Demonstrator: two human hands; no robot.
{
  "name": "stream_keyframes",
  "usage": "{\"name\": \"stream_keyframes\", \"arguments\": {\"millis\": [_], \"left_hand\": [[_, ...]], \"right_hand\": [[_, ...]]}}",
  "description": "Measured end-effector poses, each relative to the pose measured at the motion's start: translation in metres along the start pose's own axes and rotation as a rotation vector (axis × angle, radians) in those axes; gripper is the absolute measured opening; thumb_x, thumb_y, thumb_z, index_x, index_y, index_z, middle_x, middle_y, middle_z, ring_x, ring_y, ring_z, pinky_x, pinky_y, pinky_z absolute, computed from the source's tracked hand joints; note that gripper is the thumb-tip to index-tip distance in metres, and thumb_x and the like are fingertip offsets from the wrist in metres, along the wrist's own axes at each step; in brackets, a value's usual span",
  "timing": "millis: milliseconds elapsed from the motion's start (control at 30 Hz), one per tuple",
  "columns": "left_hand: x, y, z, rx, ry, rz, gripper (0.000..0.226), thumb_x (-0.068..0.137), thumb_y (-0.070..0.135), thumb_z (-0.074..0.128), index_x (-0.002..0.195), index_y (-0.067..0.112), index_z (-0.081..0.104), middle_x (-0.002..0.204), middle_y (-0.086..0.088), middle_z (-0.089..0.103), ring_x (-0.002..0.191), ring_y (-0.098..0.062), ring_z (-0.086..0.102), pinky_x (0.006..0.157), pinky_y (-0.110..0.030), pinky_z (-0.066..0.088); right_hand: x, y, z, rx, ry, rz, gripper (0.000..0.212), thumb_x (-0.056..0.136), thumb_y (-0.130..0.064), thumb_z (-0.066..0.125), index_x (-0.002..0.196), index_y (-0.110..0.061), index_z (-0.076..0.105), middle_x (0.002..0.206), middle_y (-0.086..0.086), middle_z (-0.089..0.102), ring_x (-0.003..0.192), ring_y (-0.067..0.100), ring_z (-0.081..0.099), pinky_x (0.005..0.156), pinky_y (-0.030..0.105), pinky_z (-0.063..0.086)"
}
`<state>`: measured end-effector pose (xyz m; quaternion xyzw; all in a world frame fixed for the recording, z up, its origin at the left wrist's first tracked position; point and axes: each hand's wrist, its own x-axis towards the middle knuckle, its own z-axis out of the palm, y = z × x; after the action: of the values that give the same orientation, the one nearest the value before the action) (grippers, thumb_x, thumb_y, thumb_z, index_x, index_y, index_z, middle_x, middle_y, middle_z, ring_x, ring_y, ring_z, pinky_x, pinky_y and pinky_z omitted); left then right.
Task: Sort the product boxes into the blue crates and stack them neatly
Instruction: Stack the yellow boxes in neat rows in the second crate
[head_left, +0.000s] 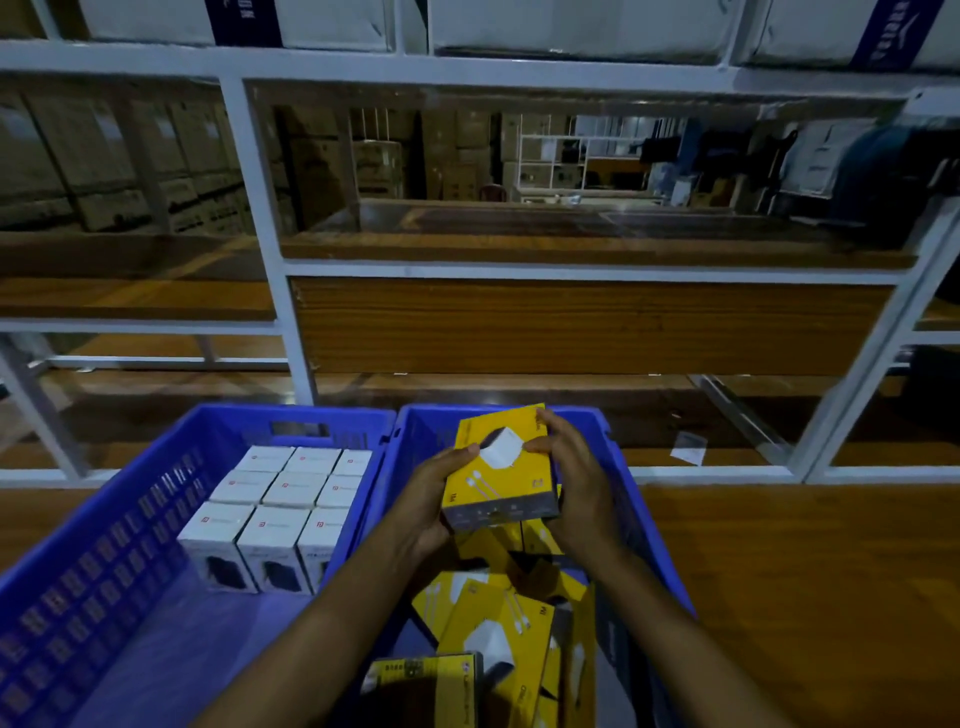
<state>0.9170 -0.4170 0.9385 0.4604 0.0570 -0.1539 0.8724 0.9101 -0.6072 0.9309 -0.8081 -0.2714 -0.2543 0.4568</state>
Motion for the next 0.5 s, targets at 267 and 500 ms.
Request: {"name": "stream_keyframes", "arguments": {"millis": [267, 500], "left_hand": [[0.005, 0.006, -0.012, -0.028, 0.059, 0.269, 0.048, 0.080, 0.002, 0.064, 0.127, 0.009, 0.057, 0.127, -0.021, 0.064, 0.120, -0.043, 0.058, 0.104, -0.066, 0.040], [0.003, 0.004, -0.006, -0.107, 0.112, 0.281, 0.037, 0.089, 0.013, 0.060, 0.124, 0.006, 0.060, 0.127, -0.022, 0.064, 0.119, -0.043, 0.059, 0.104, -0.063, 0.042]], "right_hand": [[0.006, -0.007, -0.008, 0.586, 0.138, 0.718, 0.026, 0.104, -0.016, 0.046, 0.125, -0.015, 0.062, 0.102, 0.004, 0.074, 0.090, 0.034, 0.068, 0.078, 0.049, 0.056], [0.004, -0.012, -0.007, 0.558, -0.199, 0.699, 0.025, 0.093, -0.014, 0.065, 0.119, -0.016, 0.065, 0.104, 0.005, 0.075, 0.087, 0.027, 0.073, 0.075, 0.038, 0.059]]}}
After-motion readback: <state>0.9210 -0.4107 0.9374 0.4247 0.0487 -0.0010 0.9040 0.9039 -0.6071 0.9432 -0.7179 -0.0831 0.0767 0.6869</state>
